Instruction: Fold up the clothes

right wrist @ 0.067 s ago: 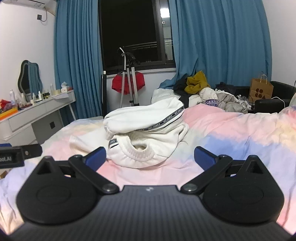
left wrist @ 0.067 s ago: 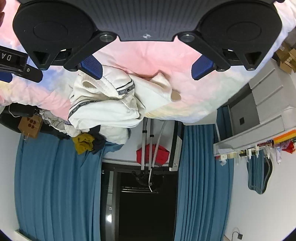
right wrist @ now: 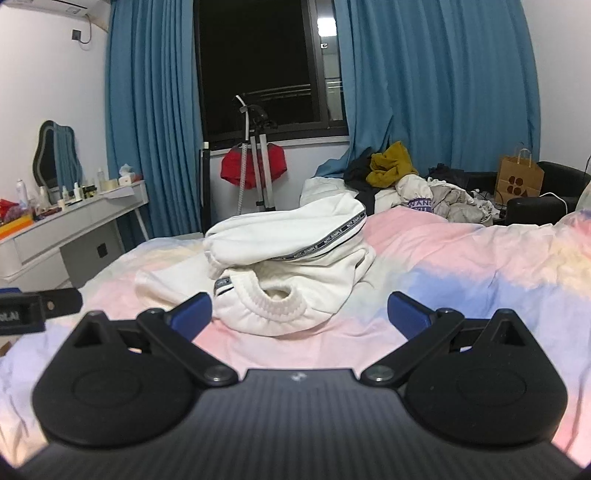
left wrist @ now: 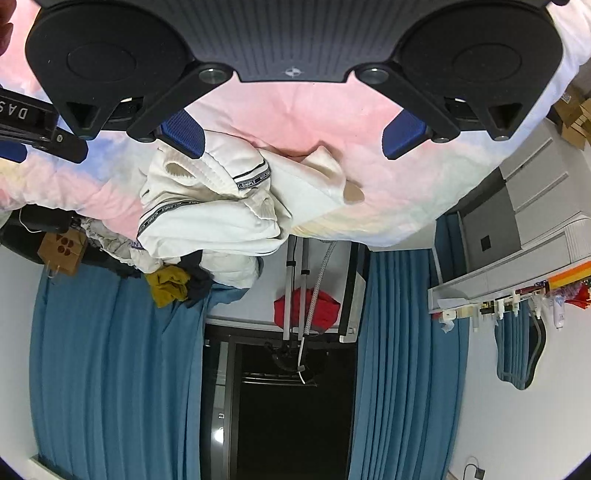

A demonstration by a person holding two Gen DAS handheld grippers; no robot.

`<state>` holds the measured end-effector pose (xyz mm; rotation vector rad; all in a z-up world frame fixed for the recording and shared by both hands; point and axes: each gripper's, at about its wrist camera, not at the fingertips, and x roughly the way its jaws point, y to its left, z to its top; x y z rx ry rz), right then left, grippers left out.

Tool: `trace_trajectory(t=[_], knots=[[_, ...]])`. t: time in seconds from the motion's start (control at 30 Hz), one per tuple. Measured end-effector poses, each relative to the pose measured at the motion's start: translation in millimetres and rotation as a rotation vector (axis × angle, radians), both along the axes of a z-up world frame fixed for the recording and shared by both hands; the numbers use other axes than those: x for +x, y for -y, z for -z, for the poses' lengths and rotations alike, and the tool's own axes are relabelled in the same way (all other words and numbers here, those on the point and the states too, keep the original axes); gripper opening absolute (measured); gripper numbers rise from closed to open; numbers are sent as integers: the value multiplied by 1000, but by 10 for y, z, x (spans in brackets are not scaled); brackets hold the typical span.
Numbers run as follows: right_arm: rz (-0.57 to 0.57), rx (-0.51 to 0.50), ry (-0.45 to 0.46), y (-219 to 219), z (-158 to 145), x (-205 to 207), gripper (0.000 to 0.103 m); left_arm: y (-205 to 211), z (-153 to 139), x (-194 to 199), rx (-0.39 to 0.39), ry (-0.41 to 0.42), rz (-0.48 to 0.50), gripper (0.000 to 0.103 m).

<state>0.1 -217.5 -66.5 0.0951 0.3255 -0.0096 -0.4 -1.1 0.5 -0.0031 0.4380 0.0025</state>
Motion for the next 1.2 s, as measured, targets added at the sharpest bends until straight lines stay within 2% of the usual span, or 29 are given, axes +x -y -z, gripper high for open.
trace_trajectory(t=[0.1, 0.23, 0.6, 0.8, 0.97, 1.2], knots=[[1, -2, 7, -3, 12, -9, 103, 58, -6, -47, 25, 15, 1, 103], [3, -5, 16, -6, 29, -21, 103, 83, -3, -135, 1, 23, 14, 103], [0, -9, 40, -18, 73, -46, 103, -211, 50, -39, -29, 27, -15, 103], [19, 13, 39, 4, 142, 5, 103, -308, 243, 11, -30, 31, -13, 103], [23, 17, 43, -1, 171, 34, 103, -393, 404, 125, -53, -3, -35, 103], [22, -11, 38, -25, 233, 64, 103, -430, 428, 126, -73, -4, -45, 103]])
